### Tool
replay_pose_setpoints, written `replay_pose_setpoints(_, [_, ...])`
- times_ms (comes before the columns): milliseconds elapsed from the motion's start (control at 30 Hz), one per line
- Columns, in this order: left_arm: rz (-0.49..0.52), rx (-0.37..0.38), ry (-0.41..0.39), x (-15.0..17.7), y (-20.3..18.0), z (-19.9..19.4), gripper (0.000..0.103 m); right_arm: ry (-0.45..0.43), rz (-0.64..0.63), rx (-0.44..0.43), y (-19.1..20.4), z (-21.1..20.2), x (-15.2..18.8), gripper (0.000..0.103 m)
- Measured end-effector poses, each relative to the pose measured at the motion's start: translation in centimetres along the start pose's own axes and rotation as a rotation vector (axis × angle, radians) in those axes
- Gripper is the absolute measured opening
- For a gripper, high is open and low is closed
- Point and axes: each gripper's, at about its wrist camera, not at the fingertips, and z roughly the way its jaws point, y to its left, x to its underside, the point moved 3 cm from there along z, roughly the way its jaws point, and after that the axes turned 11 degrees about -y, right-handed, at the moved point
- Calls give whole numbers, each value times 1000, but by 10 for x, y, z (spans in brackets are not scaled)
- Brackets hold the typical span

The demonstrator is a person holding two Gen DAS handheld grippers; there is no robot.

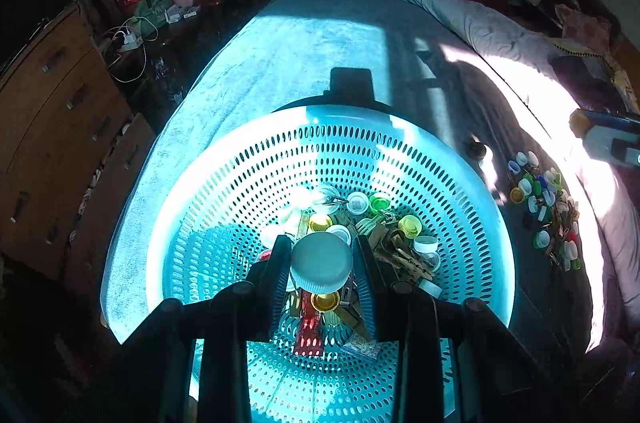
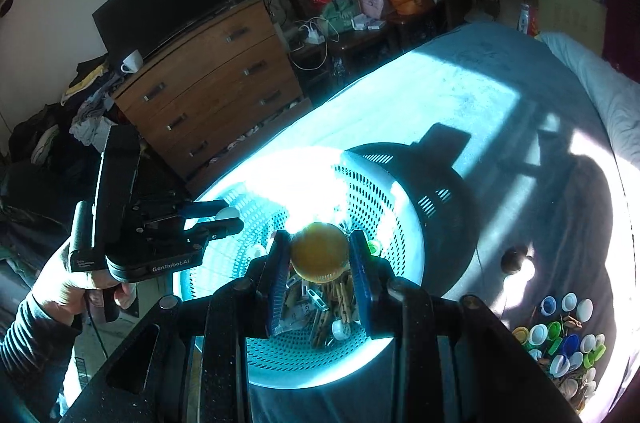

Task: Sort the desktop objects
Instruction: 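Carry both caps over the teal basket and open both tools to drop them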

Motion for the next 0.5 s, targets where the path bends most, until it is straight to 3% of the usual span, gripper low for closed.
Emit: replay_pose_setpoints(500, [18,-11,-14,-4,-1,3,33,32,-33,-25,13,17,3,31])
